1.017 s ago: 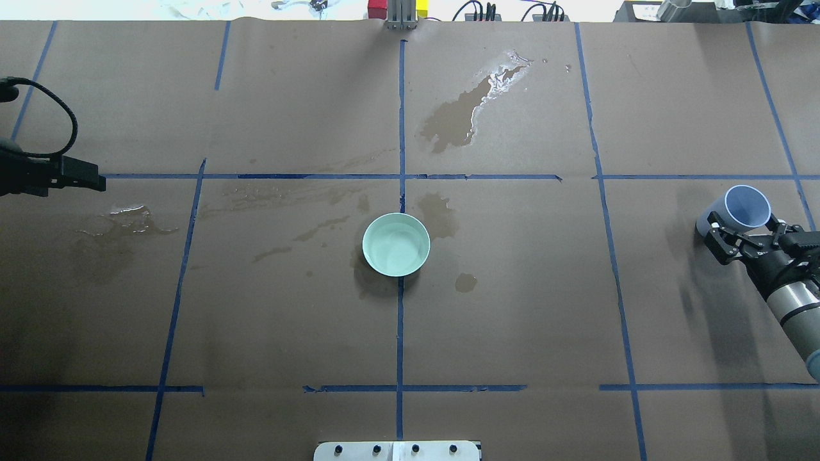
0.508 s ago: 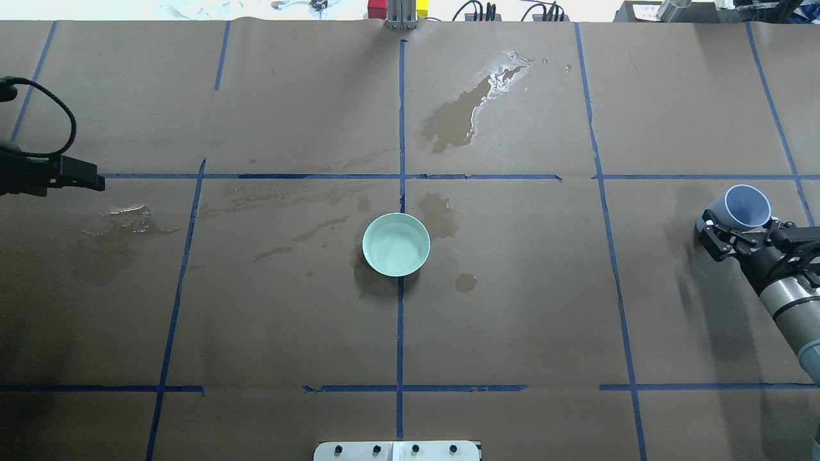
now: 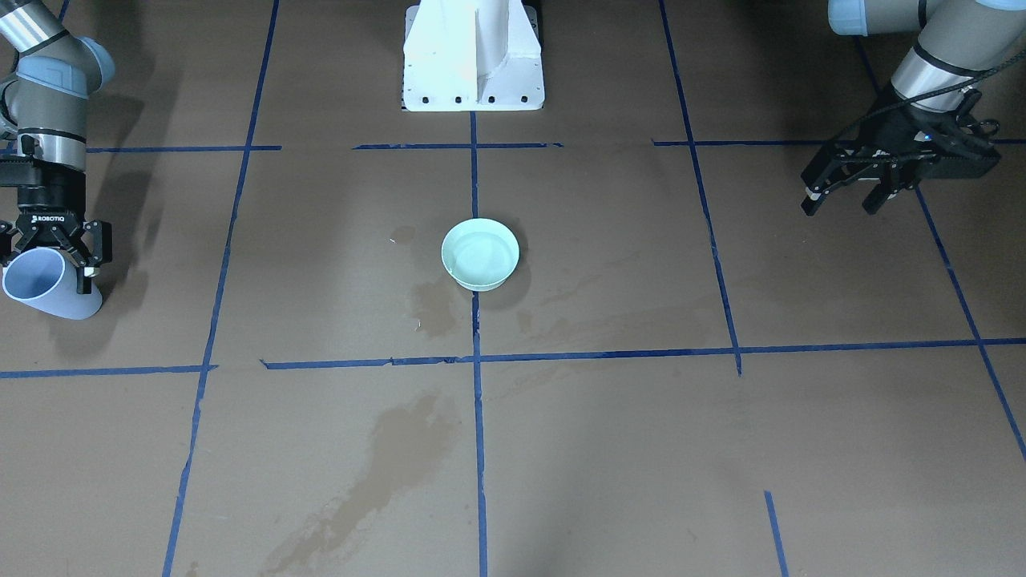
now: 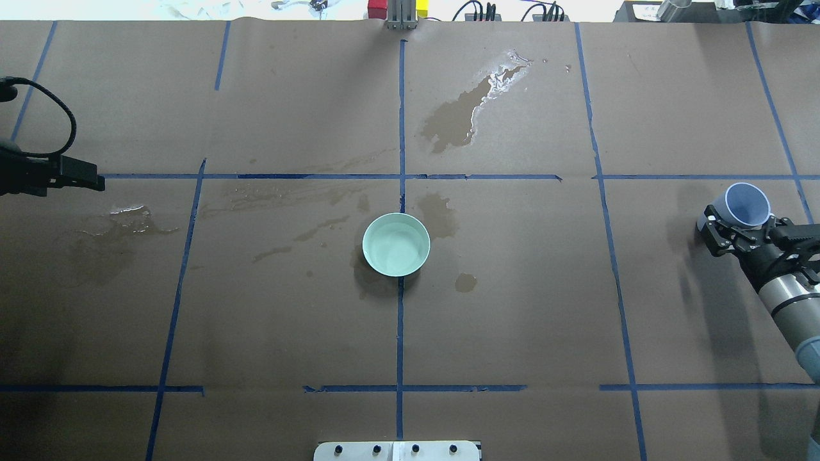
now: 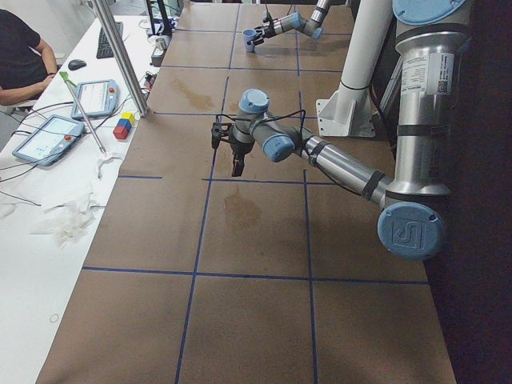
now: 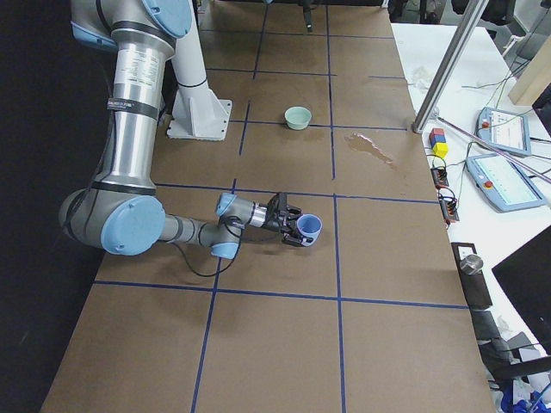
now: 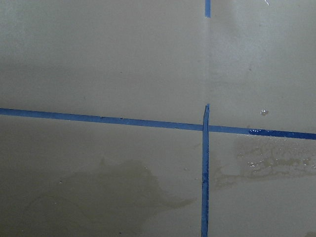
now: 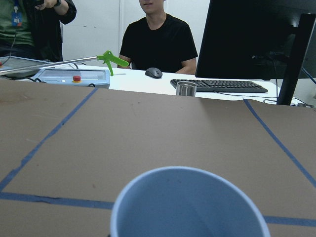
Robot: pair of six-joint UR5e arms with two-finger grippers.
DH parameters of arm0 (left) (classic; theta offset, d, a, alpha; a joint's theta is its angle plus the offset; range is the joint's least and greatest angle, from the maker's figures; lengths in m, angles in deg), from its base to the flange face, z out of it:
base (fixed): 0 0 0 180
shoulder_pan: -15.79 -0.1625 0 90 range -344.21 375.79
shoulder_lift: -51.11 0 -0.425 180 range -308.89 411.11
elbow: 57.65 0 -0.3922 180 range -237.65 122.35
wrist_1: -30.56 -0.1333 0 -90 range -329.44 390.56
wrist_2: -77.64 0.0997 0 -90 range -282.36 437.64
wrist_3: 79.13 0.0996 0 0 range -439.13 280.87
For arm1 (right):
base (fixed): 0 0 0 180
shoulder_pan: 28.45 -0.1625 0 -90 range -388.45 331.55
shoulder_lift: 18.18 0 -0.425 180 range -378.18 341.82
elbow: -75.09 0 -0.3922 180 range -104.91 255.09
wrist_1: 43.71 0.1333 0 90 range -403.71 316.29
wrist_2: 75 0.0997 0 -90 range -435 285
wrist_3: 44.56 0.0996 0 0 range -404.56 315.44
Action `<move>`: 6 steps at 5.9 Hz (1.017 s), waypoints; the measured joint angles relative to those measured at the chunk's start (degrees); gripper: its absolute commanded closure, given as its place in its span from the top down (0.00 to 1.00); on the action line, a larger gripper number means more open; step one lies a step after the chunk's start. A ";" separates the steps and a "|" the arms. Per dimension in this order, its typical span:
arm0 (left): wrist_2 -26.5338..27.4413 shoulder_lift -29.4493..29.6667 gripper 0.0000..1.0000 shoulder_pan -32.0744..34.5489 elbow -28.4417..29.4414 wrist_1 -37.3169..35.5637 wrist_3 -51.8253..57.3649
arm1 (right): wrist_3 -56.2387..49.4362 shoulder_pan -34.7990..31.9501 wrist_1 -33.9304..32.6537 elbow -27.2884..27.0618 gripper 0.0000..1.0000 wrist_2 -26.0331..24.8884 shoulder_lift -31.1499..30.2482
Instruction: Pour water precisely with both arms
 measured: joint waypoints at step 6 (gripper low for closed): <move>-0.09 0.00 1.00 0.00 0.16 0.00 -0.22 | -17.45 1.53 -5.58 -11.04 0.23 0.98 9.73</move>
